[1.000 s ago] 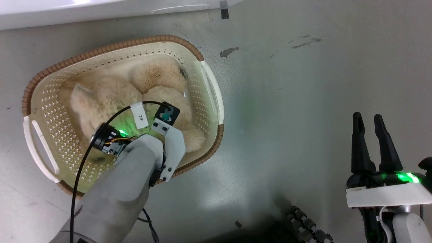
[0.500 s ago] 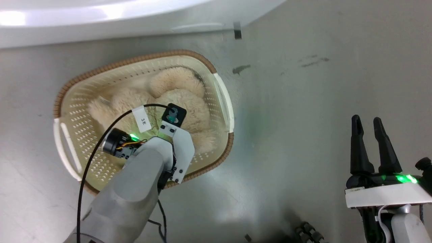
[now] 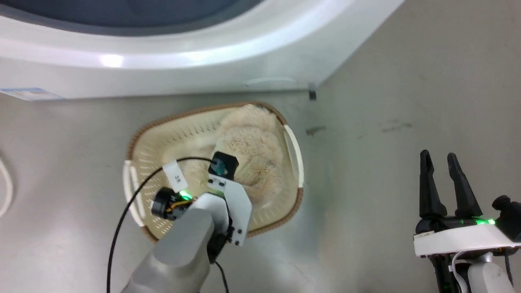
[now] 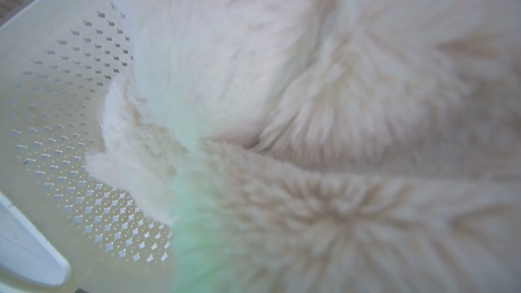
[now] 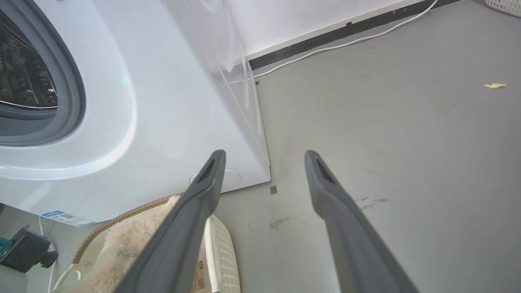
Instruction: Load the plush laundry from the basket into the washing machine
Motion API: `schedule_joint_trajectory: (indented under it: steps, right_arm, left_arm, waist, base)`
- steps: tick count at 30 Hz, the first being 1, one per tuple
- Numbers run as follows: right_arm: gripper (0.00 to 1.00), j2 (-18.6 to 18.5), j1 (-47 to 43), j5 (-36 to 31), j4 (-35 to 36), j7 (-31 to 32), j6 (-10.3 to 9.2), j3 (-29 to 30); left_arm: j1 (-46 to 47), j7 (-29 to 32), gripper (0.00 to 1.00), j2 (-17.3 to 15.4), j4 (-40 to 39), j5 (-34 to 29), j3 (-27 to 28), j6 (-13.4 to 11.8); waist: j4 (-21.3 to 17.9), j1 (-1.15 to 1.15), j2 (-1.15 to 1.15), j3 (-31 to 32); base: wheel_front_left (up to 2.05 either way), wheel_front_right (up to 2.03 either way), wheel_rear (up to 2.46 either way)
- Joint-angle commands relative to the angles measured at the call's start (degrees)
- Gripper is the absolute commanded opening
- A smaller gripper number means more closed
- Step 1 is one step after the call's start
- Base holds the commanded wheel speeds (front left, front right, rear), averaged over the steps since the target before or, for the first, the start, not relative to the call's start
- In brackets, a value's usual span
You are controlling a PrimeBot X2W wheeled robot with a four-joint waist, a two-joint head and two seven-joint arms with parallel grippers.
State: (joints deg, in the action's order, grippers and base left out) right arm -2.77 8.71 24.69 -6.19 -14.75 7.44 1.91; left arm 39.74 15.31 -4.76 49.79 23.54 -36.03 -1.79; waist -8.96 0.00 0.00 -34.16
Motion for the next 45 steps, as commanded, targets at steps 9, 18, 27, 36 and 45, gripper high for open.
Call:
schedule_joint_trajectory:
  steps: [9,18,27,36,45]
  right_arm:
    - [1.00,-0.1,-2.9,-1.5,-2.6,-0.2,0.05,0.5]
    - [1.00,-0.1,-6.8,-2.1,-3.7,0.7,0.05,1.0]
    - [1.00,-0.1,-10.6,-2.0,-3.1,2.1,0.05,1.8]
    - [1.00,-0.1,-13.3,-1.8,-2.2,3.1,0.05,2.2]
    - [1.00,-0.1,-13.9,-1.6,-1.3,3.4,0.05,2.1]
  left_arm:
    - [-6.0,-7.7,0.00,1.4,-2.6,5.6,2.7,0.3]
    - [-11.9,-14.3,0.00,1.8,-8.5,11.1,5.3,-1.1]
    - [-16.3,-19.4,0.00,1.5,-17.5,13.1,7.6,-4.0]
    - [-19.7,-21.4,0.00,-1.1,-26.9,12.1,8.7,-7.5]
    - [-16.4,-20.1,0.00,-6.2,-31.7,8.4,8.1,-8.3]
  waist:
    - [5.7,0.00,0.00,11.6]
    - [8.1,0.00,0.00,20.0]
    - [9.6,0.00,0.00,25.7]
    - [10.4,0.00,0.00,28.9]
    - [10.2,0.00,0.00,28.9]
  base:
    - [0.00,0.00,0.00]
    - [0.00,0.00,0.00]
    - [0.00,0.00,0.00]
    - [0.00,0.00,0.00]
    - [0.00,0.00,0.00]
